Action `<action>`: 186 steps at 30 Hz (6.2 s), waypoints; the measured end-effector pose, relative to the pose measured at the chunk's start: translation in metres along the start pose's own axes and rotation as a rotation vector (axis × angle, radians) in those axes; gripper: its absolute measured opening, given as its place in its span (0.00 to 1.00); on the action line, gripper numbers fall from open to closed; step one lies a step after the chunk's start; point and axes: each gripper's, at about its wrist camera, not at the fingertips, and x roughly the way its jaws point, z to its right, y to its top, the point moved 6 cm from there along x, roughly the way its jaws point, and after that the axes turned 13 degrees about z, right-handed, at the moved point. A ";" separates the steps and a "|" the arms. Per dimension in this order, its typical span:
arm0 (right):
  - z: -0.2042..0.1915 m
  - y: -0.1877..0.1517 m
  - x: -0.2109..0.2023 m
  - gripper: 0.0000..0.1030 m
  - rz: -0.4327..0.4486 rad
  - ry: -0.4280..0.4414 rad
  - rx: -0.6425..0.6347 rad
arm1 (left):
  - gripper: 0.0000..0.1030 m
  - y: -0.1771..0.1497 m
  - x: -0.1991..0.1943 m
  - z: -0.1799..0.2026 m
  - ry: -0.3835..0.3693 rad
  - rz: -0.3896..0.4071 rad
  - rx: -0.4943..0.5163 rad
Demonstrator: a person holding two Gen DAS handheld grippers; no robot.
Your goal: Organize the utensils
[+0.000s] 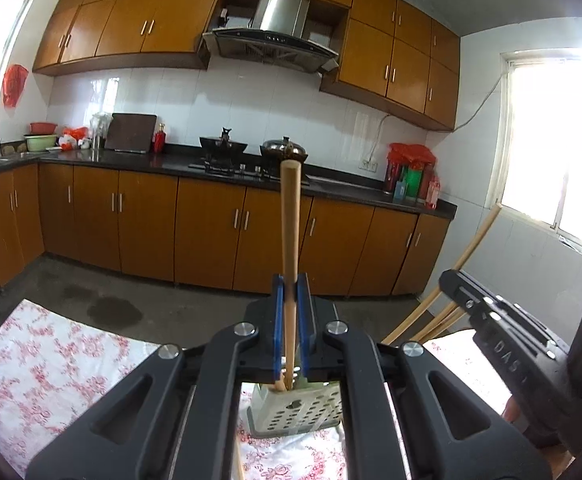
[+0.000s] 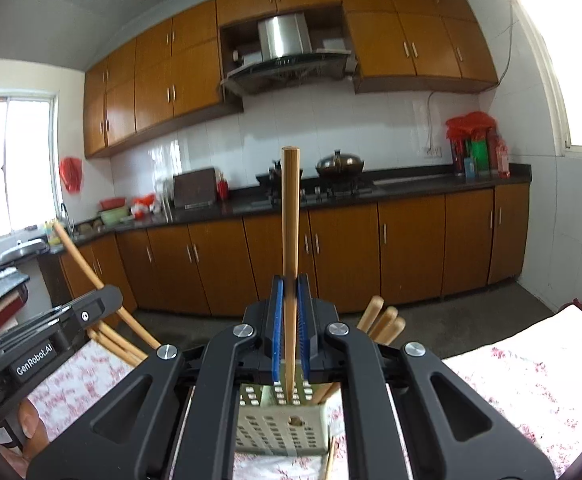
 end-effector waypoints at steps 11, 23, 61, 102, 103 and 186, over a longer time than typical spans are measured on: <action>0.007 0.009 -0.020 0.41 -0.027 -0.010 0.004 | 0.29 0.003 -0.014 -0.008 0.006 0.006 -0.006; 0.046 -0.029 -0.069 0.50 -0.176 -0.119 0.033 | 0.44 -0.027 -0.090 -0.050 0.109 -0.055 0.006; 0.061 -0.216 -0.066 0.08 -0.657 -0.138 0.026 | 0.08 -0.233 -0.054 -0.090 0.259 -0.601 0.095; 0.067 -0.217 -0.035 0.08 -0.636 -0.157 -0.028 | 0.13 -0.224 -0.024 -0.125 0.239 -0.571 0.077; 0.067 -0.217 -0.034 0.08 -0.636 -0.158 -0.028 | 0.13 -0.224 -0.024 -0.125 0.239 -0.571 0.077; 0.050 -0.024 -0.081 0.08 -0.178 -0.075 0.003 | 0.08 -0.028 -0.102 -0.043 0.042 -0.164 0.126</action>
